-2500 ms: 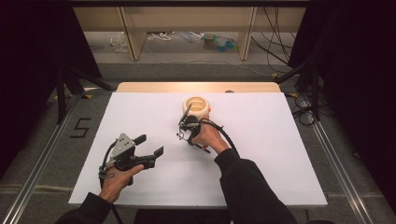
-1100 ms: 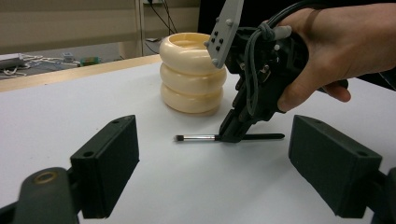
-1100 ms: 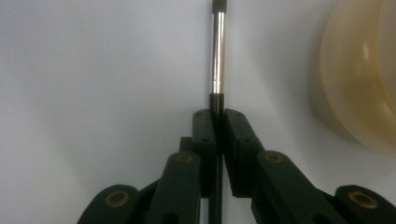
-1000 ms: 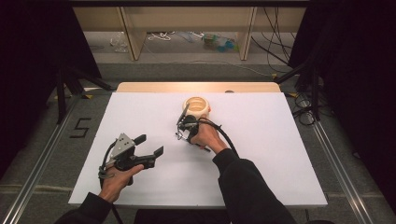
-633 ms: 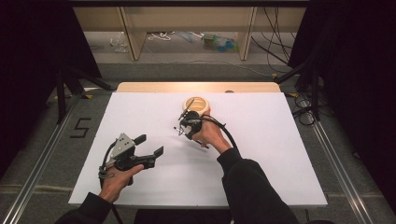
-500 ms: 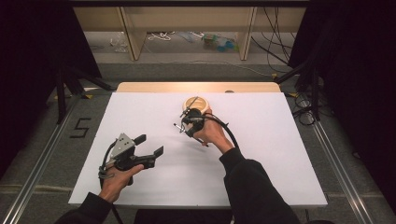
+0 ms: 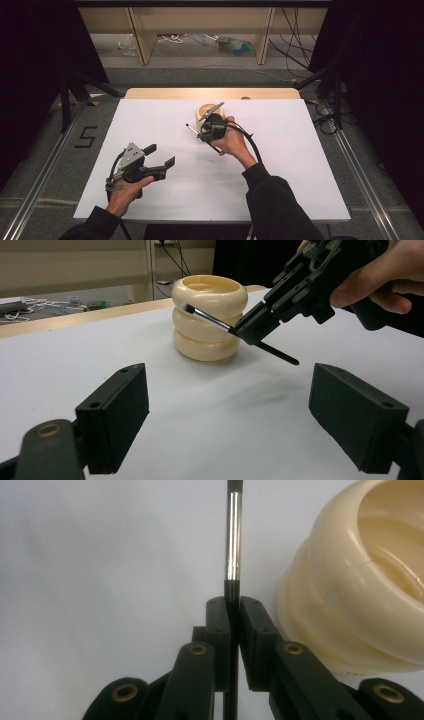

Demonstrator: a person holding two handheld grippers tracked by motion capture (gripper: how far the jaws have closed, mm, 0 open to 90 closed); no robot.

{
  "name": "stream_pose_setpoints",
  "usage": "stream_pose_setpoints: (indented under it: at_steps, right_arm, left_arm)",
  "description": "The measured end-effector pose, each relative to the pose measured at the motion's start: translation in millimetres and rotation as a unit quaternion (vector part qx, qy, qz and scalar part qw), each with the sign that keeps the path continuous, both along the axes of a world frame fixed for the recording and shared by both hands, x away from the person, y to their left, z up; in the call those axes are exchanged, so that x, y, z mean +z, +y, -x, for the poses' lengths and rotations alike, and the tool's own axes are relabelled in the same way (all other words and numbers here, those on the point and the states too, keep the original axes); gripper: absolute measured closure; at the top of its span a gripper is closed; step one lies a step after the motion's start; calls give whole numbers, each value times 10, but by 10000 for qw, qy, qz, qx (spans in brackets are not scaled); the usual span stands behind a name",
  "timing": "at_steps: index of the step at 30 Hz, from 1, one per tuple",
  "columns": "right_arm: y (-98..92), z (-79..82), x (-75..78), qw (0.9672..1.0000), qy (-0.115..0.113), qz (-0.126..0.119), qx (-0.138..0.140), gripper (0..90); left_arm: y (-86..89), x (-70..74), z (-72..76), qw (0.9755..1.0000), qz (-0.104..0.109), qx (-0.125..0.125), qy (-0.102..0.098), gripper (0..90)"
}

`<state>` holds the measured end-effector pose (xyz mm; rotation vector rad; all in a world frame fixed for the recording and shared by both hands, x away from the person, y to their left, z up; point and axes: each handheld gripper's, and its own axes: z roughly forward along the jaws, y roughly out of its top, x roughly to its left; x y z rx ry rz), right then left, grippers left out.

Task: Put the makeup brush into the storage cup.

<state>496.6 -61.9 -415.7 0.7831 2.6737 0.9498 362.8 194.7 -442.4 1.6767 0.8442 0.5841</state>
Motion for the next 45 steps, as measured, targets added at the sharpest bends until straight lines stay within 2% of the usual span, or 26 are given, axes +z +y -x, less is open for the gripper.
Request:
stream_pose_setpoints:
  at_steps: [4,5,6,9,10,12,14,19,23,24,25,27,31,35,37,38,39,41,43,45]
  right_arm:
    - [-24,35,40,9992,-228,-337,-6,838]
    - [-23,44,43,9983,-379,-449,-6,838]
    - [-34,57,58,9981,-356,-512,-15,838]
    - [-56,83,64,9963,-530,-680,-3,838]
    - [-69,94,68,9959,-511,-750,-46,838]
    - [-94,97,57,9932,-702,-929,-70,838]
    - [-137,103,75,9919,-680,-1075,-52,838]
    - [-208,119,132,9846,-977,-1442,-169,838]
    - [-257,128,176,9799,-1062,-1671,-221,838]
    - [-265,129,180,9779,-1135,-1737,-269,838]
    - [-280,130,191,9775,-1094,-1782,-266,838]
    - [-296,128,207,9758,-1155,-1833,-307,838]
    - [-317,123,238,9712,-1194,-2027,-373,838]
    - [-339,123,262,9696,-1235,-2070,-432,838]
    - [-351,121,278,9675,-1313,-2108,-473,838]
    - [-361,118,289,9679,-1281,-2112,-464,838]
    - [-365,112,291,9660,-1303,-2182,-477,838]
    - [-385,102,305,9663,-1268,-2189,-488,838]
    - [-404,94,318,9646,-1293,-2234,-540,838]
    - [-422,86,332,9645,-1312,-2222,-555,838]
  left_arm:
    - [0,2,0,10000,-3,-1,-10,160]
    - [-2,1,4,10000,20,7,14,160]
    - [-2,2,4,10000,32,15,20,160]
    - [-1,2,2,10000,7,2,0,160]
    - [-3,2,5,10000,26,10,19,160]
    - [0,3,-2,10000,6,2,-12,160]
    - [-1,0,1,10000,2,0,3,160]
    - [-2,0,0,10000,-4,-2,7,160]
    - [-2,0,-1,10000,4,-7,-7,160]
    - [-4,2,5,10000,6,26,24,160]
    - [-3,3,5,10000,-4,29,29,160]
    - [-2,1,3,10000,-13,8,16,160]
    - [-1,-1,-4,10000,-20,-12,-11,160]
    - [-1,-1,-4,10000,-20,-9,-9,160]
    - [-2,-1,-3,10000,-18,-14,3,160]
    - [-6,-2,-1,10000,4,-6,16,160]
    - [-6,-3,-2,10000,4,-8,13,160]
    - [-2,-2,-4,10000,-34,-16,-9,160]
    - [-6,-3,-2,10000,10,-5,18,160]
    - [-6,-4,-3,10000,-4,-8,11,160]
